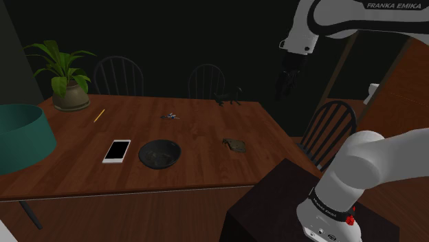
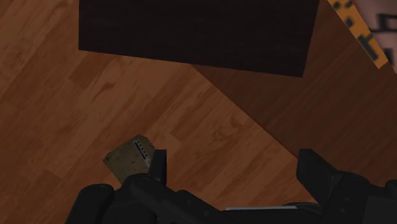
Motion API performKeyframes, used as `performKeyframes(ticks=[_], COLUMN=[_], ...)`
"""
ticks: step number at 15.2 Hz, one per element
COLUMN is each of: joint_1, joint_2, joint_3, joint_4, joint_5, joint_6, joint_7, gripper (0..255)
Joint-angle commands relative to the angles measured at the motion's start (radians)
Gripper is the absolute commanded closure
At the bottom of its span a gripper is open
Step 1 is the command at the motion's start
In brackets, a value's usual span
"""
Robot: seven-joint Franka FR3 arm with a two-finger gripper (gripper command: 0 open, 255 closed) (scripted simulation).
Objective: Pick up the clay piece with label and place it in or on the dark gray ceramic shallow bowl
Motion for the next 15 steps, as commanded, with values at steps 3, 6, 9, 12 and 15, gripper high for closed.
performKeyframes(ticks=[3, 6, 9, 12, 15], joint_1=[-0.005, -0.014, -0.022, -0.032, -0.042], joint_2=[0.04, 0.113, 0.199, 0.298, 0.407], joint_3=[0.009, 0.021, 0.032, 0.042, 0.05], joint_4=[-0.033, -0.073, -0.099, -0.111, -0.109], joint_5=[0.001, 0.001, -0.001, -0.005, -0.012], joint_6=[0.075, 0.188, 0.301, 0.413, 0.521], joint_7=[0.021, 0.052, 0.083, 0.115, 0.149], gripper=[0, 0, 0, 0, 0])
